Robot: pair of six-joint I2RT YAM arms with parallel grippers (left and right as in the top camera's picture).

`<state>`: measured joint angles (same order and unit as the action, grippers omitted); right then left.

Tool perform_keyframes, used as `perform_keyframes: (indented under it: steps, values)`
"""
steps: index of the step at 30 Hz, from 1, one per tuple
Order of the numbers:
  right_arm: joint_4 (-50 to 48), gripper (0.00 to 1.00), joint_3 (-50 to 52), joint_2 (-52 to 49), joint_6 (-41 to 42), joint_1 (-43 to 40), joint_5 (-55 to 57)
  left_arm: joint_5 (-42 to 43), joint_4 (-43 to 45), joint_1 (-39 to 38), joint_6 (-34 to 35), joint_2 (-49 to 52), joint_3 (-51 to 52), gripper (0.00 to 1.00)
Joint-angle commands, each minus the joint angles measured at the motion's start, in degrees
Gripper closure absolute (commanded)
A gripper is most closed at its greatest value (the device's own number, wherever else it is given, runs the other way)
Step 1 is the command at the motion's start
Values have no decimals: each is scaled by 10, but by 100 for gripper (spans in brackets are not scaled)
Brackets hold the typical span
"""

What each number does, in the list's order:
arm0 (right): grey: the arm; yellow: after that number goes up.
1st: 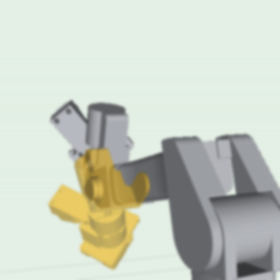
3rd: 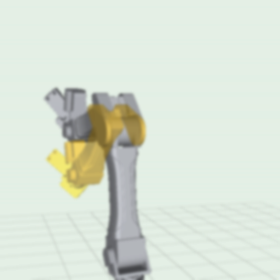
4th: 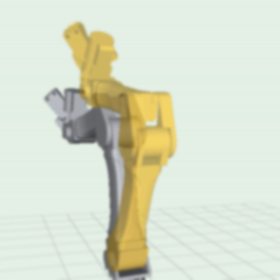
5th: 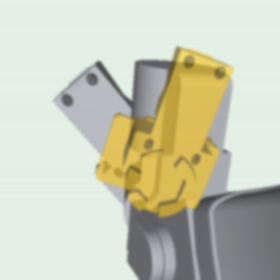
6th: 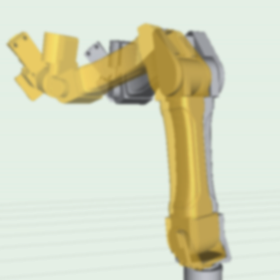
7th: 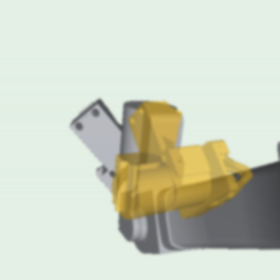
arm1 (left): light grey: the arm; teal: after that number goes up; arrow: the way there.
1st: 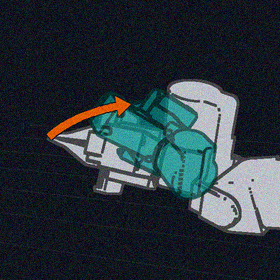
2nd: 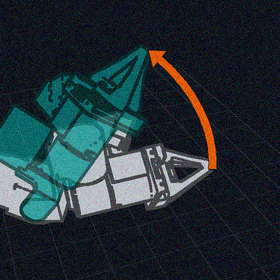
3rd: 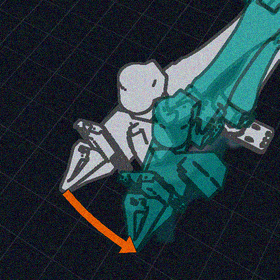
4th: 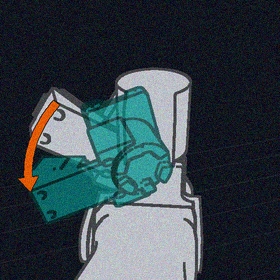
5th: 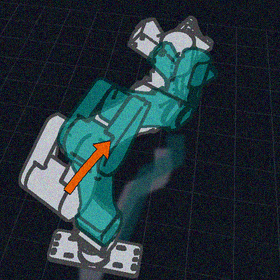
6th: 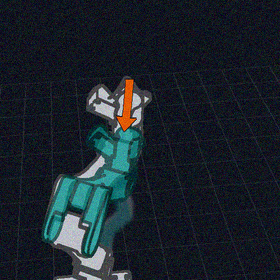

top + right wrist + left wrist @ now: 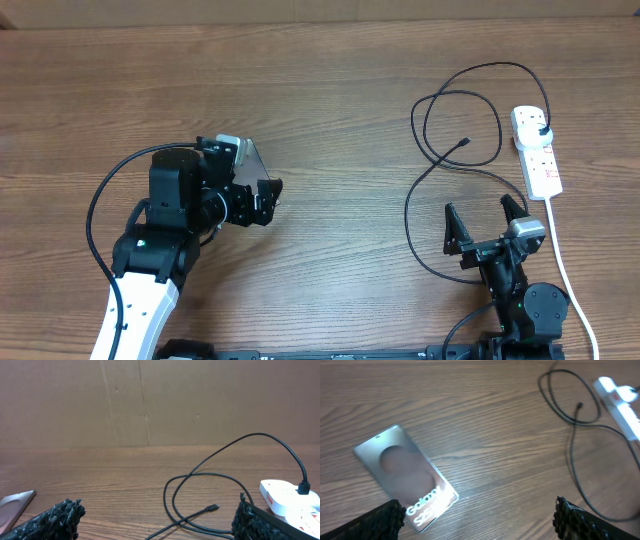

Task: Plug charger to phone and switch on socket
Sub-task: 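Move the left gripper forward over the silver phone, then lower the left gripper and grasp the phone's short edge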

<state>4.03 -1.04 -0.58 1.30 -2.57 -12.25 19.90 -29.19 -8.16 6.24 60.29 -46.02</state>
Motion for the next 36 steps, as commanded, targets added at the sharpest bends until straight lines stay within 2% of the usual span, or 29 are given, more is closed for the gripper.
perform_keyframes:
  steps: [1, 9, 16, 25, 32, 36]
  values:
    - [-3, 0, 6, 3, 2, 3, -3, -57, -2, -1, 44, 4, -21, 0]
    - [-3, 0, 6, 3, 2, 3, -3, -129, -64, -2, 78, 22, -104, 0]
    - [-3, 0, 6, 3, 2, 3, -3, -133, -139, -2, 112, 105, -217, 0]
    - [-3, 0, 6, 3, 2, 3, -3, -193, -216, -2, 172, 198, -324, 0]
    - [-3, 0, 6, 3, 2, 3, -3, -251, -243, -2, 208, 234, -348, 0]
    - [-3, 0, 6, 3, 2, 3, -3, -254, -242, -2, 228, 250, -348, 0]
